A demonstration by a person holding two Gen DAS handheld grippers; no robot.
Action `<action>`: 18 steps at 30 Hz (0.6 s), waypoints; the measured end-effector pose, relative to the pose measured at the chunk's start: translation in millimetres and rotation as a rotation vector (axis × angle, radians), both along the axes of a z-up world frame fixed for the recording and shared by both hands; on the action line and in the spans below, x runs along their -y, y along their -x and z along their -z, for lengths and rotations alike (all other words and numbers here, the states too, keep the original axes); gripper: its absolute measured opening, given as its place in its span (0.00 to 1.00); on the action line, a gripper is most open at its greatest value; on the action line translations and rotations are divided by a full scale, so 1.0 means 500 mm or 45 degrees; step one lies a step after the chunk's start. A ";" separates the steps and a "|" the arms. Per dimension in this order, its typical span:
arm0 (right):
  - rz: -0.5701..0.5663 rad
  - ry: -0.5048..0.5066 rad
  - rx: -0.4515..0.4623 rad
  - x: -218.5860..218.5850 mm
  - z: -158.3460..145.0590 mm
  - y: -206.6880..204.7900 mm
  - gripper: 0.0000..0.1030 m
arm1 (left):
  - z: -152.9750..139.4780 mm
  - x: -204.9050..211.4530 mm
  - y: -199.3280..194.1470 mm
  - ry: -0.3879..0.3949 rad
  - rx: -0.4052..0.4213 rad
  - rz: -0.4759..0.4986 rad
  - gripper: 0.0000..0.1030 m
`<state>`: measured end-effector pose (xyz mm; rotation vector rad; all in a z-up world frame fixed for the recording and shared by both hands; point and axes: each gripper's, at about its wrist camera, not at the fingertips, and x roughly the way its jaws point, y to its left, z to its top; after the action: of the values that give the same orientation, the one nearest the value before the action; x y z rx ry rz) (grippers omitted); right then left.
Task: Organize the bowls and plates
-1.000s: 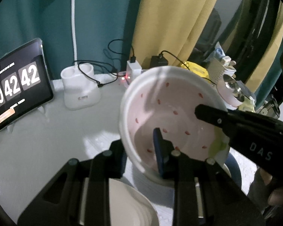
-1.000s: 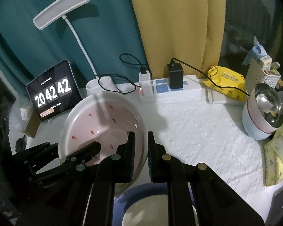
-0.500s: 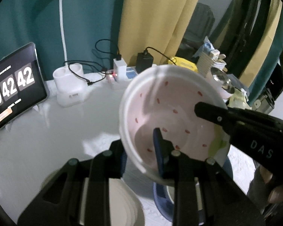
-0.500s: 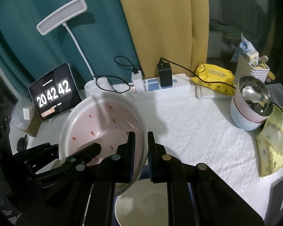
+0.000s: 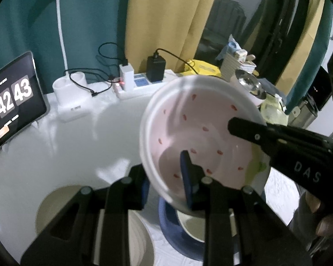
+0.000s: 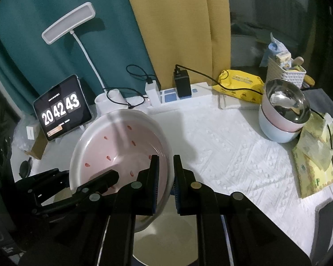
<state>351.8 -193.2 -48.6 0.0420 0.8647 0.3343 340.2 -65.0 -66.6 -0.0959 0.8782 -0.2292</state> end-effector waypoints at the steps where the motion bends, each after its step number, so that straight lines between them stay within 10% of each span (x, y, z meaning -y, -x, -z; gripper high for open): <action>1: 0.002 0.000 0.000 0.003 0.001 0.002 0.13 | 0.001 0.003 0.002 0.000 -0.001 0.003 0.25; 18: 0.023 -0.002 -0.014 0.045 0.023 0.035 0.13 | 0.020 0.041 0.027 -0.009 -0.020 0.051 0.25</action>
<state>334.5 -215.8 -60.2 0.0532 0.8744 0.3178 326.9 -85.6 -76.5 -0.0736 0.8971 -0.2628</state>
